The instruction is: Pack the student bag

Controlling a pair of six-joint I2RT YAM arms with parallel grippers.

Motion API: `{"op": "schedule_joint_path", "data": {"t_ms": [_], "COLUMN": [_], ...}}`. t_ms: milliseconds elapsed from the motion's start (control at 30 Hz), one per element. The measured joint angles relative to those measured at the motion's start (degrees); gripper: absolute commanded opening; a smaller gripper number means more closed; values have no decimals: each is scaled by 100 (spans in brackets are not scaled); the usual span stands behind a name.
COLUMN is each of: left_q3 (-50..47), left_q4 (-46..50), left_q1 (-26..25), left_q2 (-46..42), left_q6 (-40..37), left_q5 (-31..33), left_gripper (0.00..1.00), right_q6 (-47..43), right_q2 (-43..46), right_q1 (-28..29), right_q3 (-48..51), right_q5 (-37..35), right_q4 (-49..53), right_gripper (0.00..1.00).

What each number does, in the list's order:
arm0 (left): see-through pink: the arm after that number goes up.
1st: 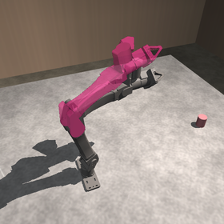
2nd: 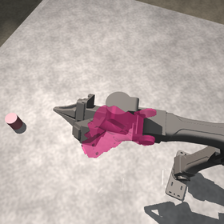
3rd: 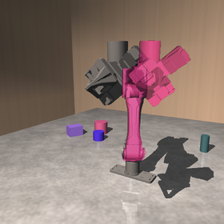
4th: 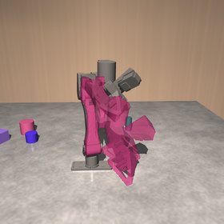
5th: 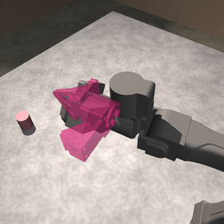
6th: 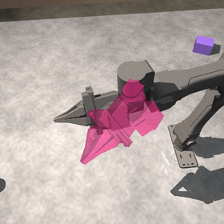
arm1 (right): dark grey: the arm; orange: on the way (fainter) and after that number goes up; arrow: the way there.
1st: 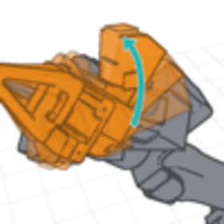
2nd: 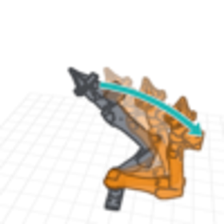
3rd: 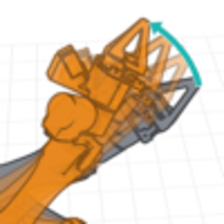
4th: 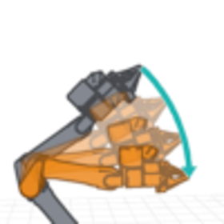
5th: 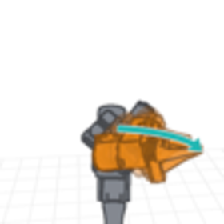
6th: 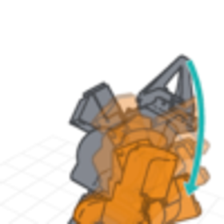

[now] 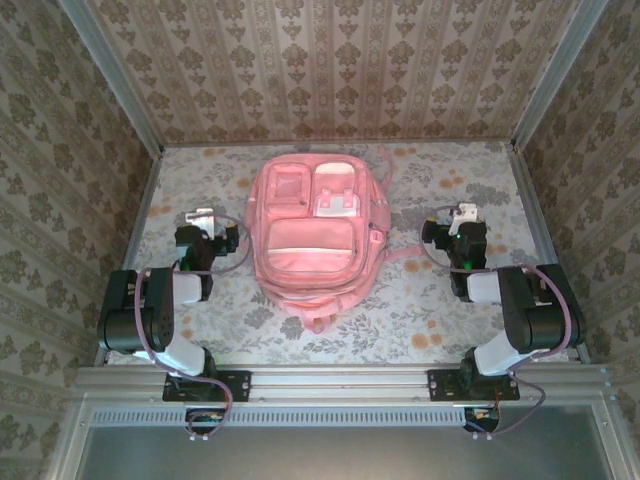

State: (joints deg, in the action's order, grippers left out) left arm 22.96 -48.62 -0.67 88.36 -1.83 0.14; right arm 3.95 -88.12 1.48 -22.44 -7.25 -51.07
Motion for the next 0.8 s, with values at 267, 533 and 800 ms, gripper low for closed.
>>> {"op": "schedule_joint_path", "data": {"t_ms": [267, 533, 800], "left_q3": [-2, -2, -2], "left_q4": [0, 0, 0], "left_q1": [0, 0, 0], "left_q2": [0, 0, 0], "left_q6": [-2, -2, -22], "left_q5": [-17, -17, -17], "left_gripper": [100, 100, 100], "right_q6": [-127, -229, -74], "right_q2": [2, 0, 2], "right_q1": [96, -26, -37], "right_q3": [26, 166, 81], "right_q5": [-90, 278, -52], "right_q4": [-17, -13, -44], "right_gripper": [100, 100, 100]}}
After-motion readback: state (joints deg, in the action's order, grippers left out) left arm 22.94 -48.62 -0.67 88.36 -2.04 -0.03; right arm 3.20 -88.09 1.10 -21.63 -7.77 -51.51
